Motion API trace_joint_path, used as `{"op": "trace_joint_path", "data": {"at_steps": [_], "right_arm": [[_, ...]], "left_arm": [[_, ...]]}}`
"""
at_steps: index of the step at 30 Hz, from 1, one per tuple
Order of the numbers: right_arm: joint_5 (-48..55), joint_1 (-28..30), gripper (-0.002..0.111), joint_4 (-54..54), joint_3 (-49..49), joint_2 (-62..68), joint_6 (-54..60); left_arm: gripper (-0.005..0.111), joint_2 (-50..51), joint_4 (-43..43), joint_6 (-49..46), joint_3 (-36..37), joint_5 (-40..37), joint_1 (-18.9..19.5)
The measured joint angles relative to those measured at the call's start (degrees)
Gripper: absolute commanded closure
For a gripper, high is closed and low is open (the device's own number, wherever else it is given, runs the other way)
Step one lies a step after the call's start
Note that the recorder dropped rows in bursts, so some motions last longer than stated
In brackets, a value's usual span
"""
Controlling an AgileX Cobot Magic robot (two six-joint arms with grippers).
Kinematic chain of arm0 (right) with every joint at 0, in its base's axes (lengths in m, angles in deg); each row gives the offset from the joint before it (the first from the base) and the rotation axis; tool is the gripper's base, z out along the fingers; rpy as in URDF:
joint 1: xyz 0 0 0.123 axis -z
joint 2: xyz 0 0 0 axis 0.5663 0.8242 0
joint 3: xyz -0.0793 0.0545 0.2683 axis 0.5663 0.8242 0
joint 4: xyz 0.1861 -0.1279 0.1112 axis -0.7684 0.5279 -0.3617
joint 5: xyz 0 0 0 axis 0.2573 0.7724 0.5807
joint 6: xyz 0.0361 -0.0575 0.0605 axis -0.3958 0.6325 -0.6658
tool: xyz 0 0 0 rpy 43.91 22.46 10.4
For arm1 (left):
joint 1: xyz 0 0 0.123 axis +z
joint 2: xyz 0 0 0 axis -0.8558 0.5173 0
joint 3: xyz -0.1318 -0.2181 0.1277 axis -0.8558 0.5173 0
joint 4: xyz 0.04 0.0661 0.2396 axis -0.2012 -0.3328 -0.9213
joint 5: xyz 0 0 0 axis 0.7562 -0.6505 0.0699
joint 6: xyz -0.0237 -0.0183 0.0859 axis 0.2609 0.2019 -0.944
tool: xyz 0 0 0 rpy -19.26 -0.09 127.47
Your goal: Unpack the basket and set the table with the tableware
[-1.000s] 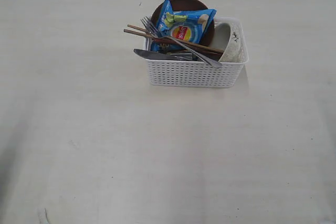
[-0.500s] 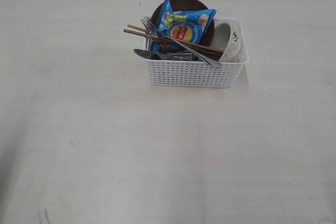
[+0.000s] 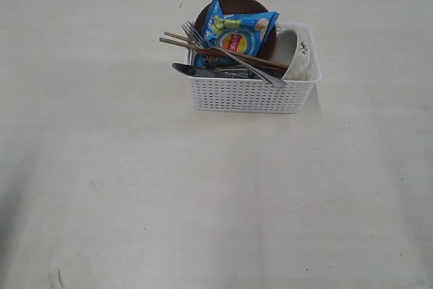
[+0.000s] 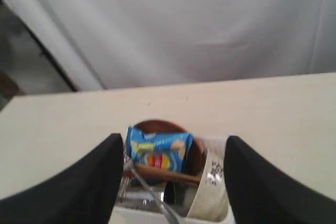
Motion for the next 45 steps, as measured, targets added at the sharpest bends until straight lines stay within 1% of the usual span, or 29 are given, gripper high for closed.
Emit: {"op": "trace_joint_path", "data": {"at_steps": [1, 2, 5, 8, 11, 17, 23, 29, 36, 45], "right_arm": [[2.2, -1.4, 0.052, 0.0, -1.9, 3.0, 1.2], [4.5, -3.9, 0.052, -0.1, -4.3, 6.9, 3.0], [7.5, -9.1, 0.052, -0.2, -8.8, 15.8, 6.5], [10.0, -12.0, 0.052, -0.2, -12.1, 22.9, 8.1], [12.0, -13.5, 0.052, -0.2, -14.8, 29.4, 9.5], [13.9, -13.8, 0.052, -1.9, -19.0, 40.7, 14.7], [13.4, -13.9, 0.052, -3.2, -19.8, 47.5, 20.6], [9.1, -13.9, 0.052, -3.4, -19.8, 51.7, 22.2], [6.2, -14.0, 0.052, -6.5, -19.8, 54.7, 26.0], [0.4, -14.4, 0.052, -6.9, -19.8, 56.5, 27.6]], "left_arm": [[0.107, 0.0, 0.0, 0.0, 0.0, 0.0, 0.0], [0.107, 0.0, 0.0, 0.0, 0.0, 0.0, 0.0], [0.107, 0.0, 0.0, 0.0, 0.0, 0.0, 0.0], [0.107, 0.0, 0.0, 0.0, 0.0, 0.0, 0.0], [0.107, 0.0, 0.0, 0.0, 0.0, 0.0, 0.0], [0.107, 0.0, 0.0, 0.0, 0.0, 0.0, 0.0], [0.107, 0.0, 0.0, 0.0, 0.0, 0.0, 0.0], [0.107, 0.0, 0.0, 0.0, 0.0, 0.0, 0.0], [0.107, 0.0, 0.0, 0.0, 0.0, 0.0, 0.0], [0.107, 0.0, 0.0, 0.0, 0.0, 0.0, 0.0]]}}
